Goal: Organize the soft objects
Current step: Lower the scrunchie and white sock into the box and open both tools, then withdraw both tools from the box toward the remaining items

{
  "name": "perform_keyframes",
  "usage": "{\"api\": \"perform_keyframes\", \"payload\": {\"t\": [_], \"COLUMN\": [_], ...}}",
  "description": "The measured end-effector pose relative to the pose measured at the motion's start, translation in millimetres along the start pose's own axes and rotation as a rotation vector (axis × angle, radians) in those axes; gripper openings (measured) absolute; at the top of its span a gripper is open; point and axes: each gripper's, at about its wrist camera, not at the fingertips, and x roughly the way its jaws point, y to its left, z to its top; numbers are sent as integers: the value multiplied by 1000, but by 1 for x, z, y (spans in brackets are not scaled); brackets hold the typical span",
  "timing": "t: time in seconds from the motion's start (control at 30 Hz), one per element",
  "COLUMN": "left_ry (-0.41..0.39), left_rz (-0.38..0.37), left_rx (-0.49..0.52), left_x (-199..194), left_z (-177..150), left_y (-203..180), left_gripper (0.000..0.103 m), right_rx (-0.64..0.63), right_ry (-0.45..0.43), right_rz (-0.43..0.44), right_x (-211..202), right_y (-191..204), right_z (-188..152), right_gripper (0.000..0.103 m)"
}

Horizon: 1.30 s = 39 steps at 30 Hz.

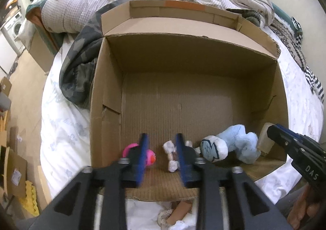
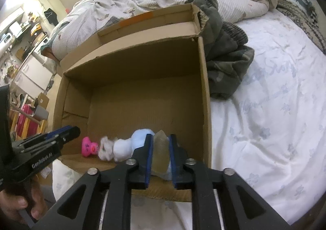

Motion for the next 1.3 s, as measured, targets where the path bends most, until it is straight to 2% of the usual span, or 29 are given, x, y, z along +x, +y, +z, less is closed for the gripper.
{"api": "perform_keyframes", "payload": {"t": [0.03,0.07,0.1,0.2,0.27,0.53,0.67,0.77,0.8,1.0,1.13,1.3], "left_ry": [0,-6,-12,-7,-5,-8,-15,-54,-69,-89,-74,-99], "left_rz": [-16,-19,-10,27,27,25,-8,3,1,-60,-58,-28], "left_rx": [-3,-3,-1,2,3,-11,-28,-25,-23,-56,-64,-44], "left_x": [0,-1,-3,-3,-3,-5,-7,-13,-16,-27,-32,-43], "left_z": [0,-1,-1,0,0,-1,-3,-5,-6,-10,-13,-18], "left_y": [0,0,-1,-2,-2,2,5,6,6,13,17,20], "left_gripper": [52,57,59,59,59,59,59,59,59,59,59,59], "right_rx": [5,9,16,18,12,-1,-16,-5,1,-4,-18,-53], "right_ry": [-9,-19,-31,-65,-69,-52,-67,-77,-82,-106,-117,-130], "right_rz": [-3,-3,-3,13,14,9,2,26,35,56,70,57], "right_x": [-2,-3,-6,-12,-12,-9,-11,-14,-16,-23,-28,-35], "right_y": [-1,-1,-2,0,1,7,10,10,9,11,16,23], "right_z": [0,1,1,3,4,3,2,1,0,-3,-8,-17], "right_gripper": [31,48,70,77,80,80,81,101,103,103,103,103]}}
